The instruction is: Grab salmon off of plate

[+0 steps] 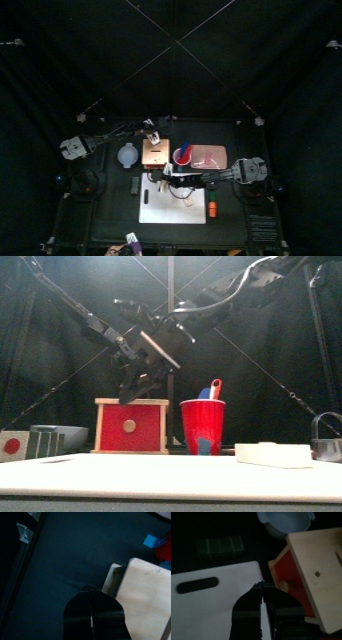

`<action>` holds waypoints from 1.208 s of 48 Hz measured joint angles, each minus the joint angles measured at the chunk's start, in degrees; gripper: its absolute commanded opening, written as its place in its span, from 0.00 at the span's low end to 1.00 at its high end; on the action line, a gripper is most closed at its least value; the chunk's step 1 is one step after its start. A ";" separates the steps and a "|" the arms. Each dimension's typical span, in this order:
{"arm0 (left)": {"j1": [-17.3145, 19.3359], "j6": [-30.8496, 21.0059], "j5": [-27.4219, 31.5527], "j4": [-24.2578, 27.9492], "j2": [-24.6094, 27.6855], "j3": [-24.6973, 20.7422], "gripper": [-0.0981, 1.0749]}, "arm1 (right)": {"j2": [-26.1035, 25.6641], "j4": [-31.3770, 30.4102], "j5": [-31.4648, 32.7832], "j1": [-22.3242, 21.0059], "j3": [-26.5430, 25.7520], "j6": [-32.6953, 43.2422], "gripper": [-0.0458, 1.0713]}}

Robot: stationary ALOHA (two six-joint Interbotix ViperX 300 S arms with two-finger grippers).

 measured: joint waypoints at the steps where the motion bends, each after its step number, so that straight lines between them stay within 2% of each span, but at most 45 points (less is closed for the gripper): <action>1: 0.00 0.00 -0.35 0.00 -0.53 0.09 0.18 | -0.79 0.18 0.26 0.53 0.44 0.00 0.21; 11: -1.05 0.00 -5.01 -1.05 -6.06 3.34 0.18 | -10.46 1.93 3.34 3.60 7.65 0.09 0.21; 22: -5.62 0.09 -12.66 -3.34 -12.66 10.99 0.18 | -21.80 3.87 5.89 5.45 16.44 0.53 0.21; 28: -8.35 0.09 -17.05 -4.66 -16.17 15.91 0.18 | -25.84 5.19 6.06 5.89 19.78 0.53 0.21; 38: -14.41 0.18 -30.41 -9.23 -24.79 27.25 0.18 | -33.49 5.71 5.89 6.77 24.79 0.53 0.21; 47: -21.53 0.26 -43.24 -10.28 -32.17 38.14 0.18 | -40.08 6.06 5.62 8.61 29.00 0.53 0.21; 53: -26.02 0.09 -47.46 -11.60 -35.95 43.33 0.18 | -44.47 6.24 5.62 9.84 31.55 0.53 0.21; 58: -28.83 0.18 -48.87 -12.57 -38.14 45.44 0.18 | -48.08 6.33 5.45 10.37 33.31 0.53 0.21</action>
